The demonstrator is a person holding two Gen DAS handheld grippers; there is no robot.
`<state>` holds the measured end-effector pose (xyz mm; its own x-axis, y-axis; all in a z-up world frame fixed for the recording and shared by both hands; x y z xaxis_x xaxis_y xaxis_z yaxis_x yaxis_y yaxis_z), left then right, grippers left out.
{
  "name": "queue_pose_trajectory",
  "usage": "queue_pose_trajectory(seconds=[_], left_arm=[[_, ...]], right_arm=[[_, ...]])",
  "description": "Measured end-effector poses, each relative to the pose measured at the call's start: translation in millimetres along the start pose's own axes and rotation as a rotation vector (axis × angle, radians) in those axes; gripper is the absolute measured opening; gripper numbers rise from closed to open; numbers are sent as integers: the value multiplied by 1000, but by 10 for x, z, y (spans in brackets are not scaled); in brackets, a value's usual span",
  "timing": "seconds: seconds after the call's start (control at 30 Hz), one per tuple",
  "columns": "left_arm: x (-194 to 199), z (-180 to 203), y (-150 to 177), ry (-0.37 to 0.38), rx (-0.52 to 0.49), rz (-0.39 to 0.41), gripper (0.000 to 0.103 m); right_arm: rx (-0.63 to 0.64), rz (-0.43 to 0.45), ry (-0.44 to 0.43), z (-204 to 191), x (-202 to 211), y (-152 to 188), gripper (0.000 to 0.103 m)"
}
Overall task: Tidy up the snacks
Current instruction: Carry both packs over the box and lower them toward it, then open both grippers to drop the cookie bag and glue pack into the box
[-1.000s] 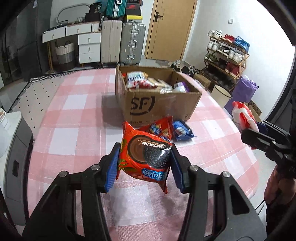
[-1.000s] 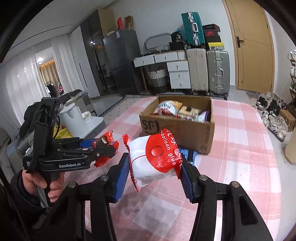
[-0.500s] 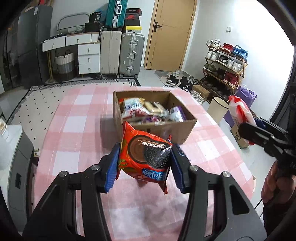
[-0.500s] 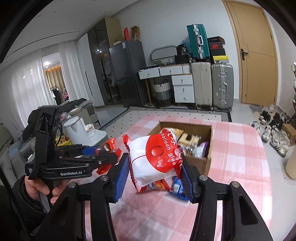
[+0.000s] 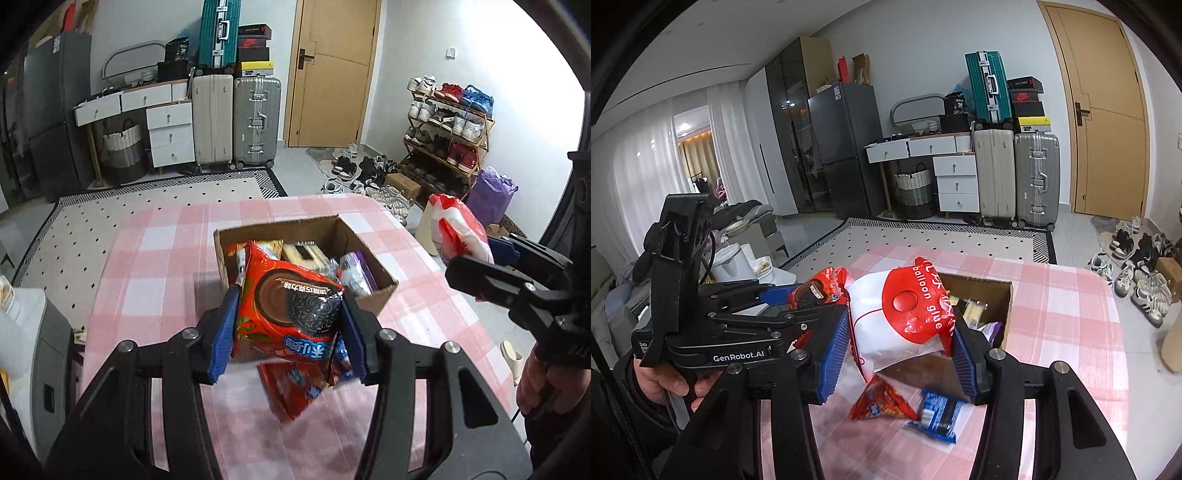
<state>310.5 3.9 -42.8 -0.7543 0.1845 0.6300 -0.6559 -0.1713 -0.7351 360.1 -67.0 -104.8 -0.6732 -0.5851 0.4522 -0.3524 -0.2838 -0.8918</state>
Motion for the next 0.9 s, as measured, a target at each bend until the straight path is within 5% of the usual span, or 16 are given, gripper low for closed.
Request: queue_pose_trajectory(seconds=[0.5, 0.9], left_arm=[[-857, -75, -476, 7, 22, -90, 48], [-1566, 23, -488, 77, 37, -192, 48]], right_arm=[[-39, -30, -11, 445, -514, -293, 52], [-106, -115, -20, 871, -1134, -82, 53]])
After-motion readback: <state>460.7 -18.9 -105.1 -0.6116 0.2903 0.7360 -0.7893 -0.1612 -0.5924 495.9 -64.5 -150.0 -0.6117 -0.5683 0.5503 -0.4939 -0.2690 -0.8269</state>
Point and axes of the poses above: each gripper's, at about its wrist camera, not at the fingertips, and x roughly against the way its jaws point, z to its right, y to its underside, the point moved 10 cm from there along -x, roughly the way its jaws point, and after that the axes turned 12 degrees about x, right-handed, at the moved point
